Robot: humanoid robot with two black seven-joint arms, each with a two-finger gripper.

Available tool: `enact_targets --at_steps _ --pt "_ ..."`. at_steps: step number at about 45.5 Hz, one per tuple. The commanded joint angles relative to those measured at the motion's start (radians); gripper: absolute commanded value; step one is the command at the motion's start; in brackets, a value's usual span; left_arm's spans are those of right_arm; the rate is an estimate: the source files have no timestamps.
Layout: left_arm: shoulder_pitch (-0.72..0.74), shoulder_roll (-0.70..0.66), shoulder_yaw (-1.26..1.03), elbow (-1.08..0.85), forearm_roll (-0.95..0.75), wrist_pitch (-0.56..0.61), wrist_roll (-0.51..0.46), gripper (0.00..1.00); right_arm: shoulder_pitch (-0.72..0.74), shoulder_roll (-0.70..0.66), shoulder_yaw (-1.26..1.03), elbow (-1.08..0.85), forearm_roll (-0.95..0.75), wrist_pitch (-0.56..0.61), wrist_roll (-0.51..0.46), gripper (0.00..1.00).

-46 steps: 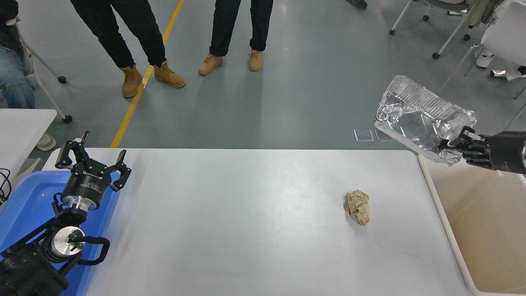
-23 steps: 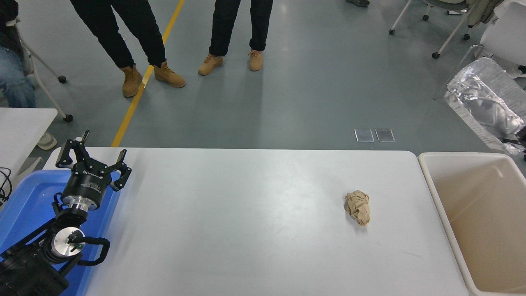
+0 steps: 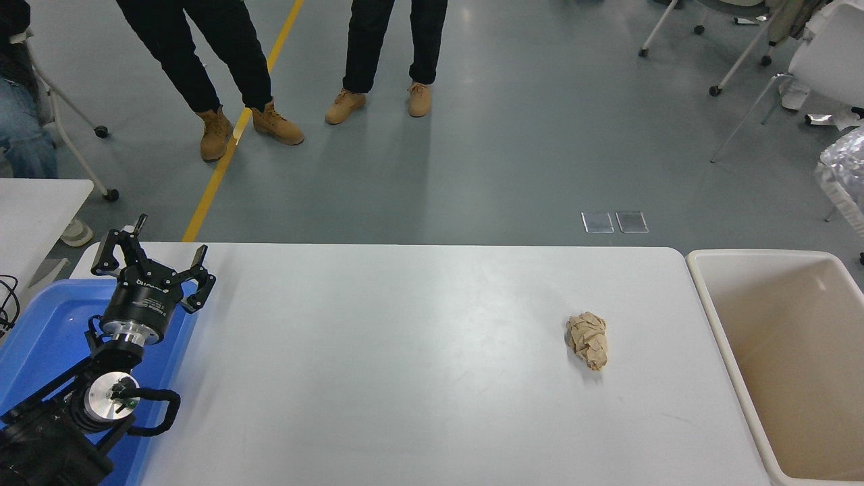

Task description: Clean the table surface

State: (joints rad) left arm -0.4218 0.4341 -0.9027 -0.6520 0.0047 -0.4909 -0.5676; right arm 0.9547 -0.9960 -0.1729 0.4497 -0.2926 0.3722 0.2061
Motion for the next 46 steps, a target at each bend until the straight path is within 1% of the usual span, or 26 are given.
enact_targets --at_steps 1,12,22,29,37,46 --pt "0.0 0.0 -0.001 0.0 0.001 0.0 0.0 0.99 -0.068 0.013 0.0 -0.042 0.023 -0.009 -0.002 0.0" --pt "0.0 0.0 -0.001 0.0 0.0 0.0 0.0 0.99 -0.139 0.071 -0.002 -0.101 0.021 -0.012 -0.002 0.0" --pt "0.0 0.0 -0.001 0.0 0.0 0.0 0.0 0.99 -0.174 0.096 -0.002 -0.109 0.018 -0.016 -0.002 0.0" --pt "0.0 0.0 0.001 0.0 0.0 0.0 0.0 0.99 -0.211 0.143 -0.002 -0.155 0.02 -0.05 -0.002 0.0" --pt "0.0 0.0 0.001 0.0 0.0 0.0 0.0 0.99 -0.254 0.209 0.009 -0.215 0.021 -0.056 -0.002 0.0" --pt "0.0 0.0 0.001 0.0 0.0 0.0 0.0 0.99 -0.293 0.25 0.01 -0.218 0.021 -0.082 -0.002 0.0"
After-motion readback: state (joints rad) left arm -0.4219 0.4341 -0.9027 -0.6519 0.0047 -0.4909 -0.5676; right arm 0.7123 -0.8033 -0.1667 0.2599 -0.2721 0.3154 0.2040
